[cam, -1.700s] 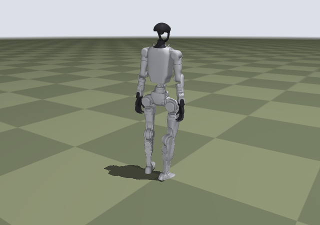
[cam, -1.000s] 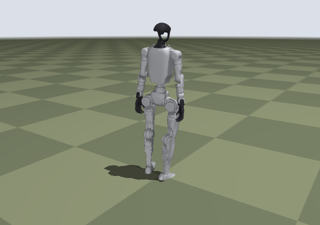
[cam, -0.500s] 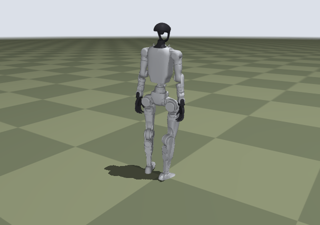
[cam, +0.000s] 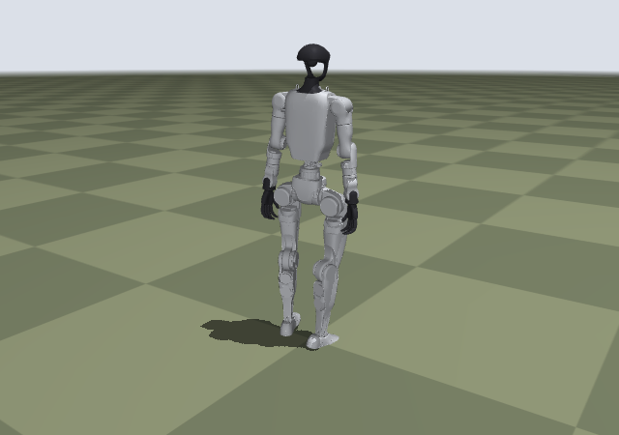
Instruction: Upper body actions
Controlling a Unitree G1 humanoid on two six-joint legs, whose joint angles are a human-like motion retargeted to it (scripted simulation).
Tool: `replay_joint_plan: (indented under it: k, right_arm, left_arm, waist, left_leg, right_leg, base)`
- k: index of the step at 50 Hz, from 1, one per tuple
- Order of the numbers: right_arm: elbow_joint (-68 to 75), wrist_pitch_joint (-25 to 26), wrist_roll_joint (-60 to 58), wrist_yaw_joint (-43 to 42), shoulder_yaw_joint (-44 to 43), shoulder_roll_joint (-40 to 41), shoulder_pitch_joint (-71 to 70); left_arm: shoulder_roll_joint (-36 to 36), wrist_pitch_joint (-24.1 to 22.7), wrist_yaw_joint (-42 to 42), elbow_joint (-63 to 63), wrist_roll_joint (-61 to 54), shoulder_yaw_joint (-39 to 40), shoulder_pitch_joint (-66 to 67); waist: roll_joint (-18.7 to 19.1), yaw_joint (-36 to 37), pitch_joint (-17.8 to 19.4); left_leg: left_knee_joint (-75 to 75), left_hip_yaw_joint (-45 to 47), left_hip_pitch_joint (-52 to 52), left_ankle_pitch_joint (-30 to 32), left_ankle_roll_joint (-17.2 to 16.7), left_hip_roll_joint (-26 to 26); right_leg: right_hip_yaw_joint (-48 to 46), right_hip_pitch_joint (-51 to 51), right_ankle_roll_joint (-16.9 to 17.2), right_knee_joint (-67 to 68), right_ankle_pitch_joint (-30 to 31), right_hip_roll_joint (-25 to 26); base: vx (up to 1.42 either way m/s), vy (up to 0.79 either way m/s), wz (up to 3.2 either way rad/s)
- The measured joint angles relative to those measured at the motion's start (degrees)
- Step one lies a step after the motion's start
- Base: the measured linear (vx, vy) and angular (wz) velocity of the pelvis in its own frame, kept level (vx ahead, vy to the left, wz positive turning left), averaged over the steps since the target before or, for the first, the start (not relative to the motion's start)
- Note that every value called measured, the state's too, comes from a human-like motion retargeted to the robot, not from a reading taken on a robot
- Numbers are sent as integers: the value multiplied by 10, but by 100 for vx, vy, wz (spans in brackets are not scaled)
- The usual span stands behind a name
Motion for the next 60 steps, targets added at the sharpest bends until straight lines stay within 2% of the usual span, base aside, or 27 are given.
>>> replay_joint_plan:
  k: [60]
  right_arm:
    - [1,1,-1,0,1,5,2]
  left_arm:
    - [-1,0,-2,1,4,-1,2]
  waist:
    - [-1,-2,-4]
  left_leg:
    - [-1,-1,0,-1,1,-1]
  right_leg:
    - [0,0,1,-2,-1,0]
  base:
    - [0,0,0]
